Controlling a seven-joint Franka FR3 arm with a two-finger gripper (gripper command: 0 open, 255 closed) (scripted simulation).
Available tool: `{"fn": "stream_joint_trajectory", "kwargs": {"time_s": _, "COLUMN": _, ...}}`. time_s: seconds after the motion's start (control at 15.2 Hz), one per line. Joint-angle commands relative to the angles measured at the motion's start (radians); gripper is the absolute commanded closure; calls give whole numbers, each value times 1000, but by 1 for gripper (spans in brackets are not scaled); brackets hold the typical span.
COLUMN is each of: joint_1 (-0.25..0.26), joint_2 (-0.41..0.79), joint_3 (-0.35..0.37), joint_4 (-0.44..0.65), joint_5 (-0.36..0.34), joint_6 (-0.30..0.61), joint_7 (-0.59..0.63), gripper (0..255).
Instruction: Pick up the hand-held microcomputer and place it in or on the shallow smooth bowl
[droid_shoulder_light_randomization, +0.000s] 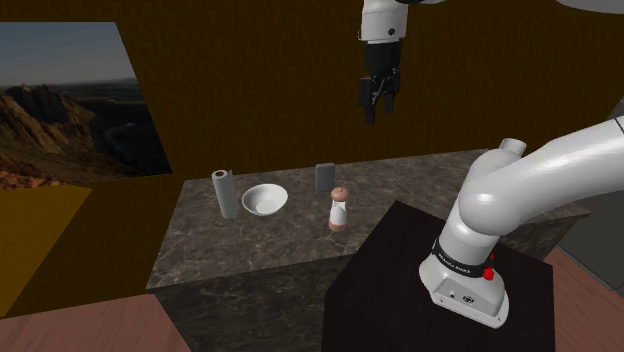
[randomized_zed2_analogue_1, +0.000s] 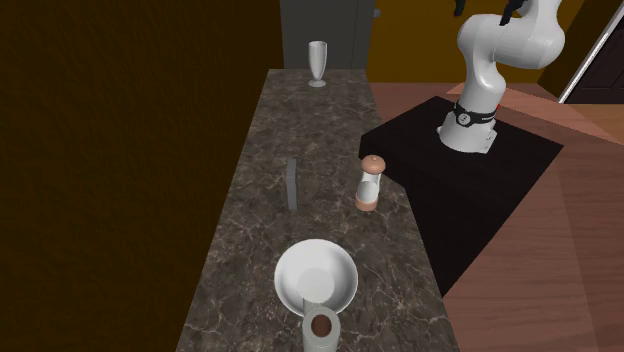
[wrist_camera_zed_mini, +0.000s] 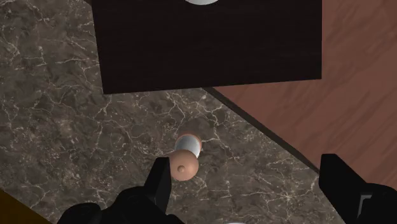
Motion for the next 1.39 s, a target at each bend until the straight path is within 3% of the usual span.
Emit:
{"fn": "stream_joint_trajectory", "kwargs": {"time_s": 0.0, "joint_1": 0, "joint_2": 0, "joint_3": 0, "joint_4": 0, "joint_5": 0, "joint_6": 0, "joint_7": 0, "gripper": 0}}
{"fn": "stream_joint_trajectory", "kwargs": {"time_s": 0.66, "joint_1": -15, "joint_2": 178, "joint_3": -128, "joint_4": -123, "joint_5": -97, "joint_6": 335, "joint_7": -210, "gripper": 0}}
{"fn": "stream_joint_trajectory", "kwargs": {"time_s": 1.32, "joint_1": -18, "joint_2": 499, "joint_3": -243, "joint_4": -90, "joint_5": -117, "joint_6": 661, "joint_7": -418, "gripper": 0}}
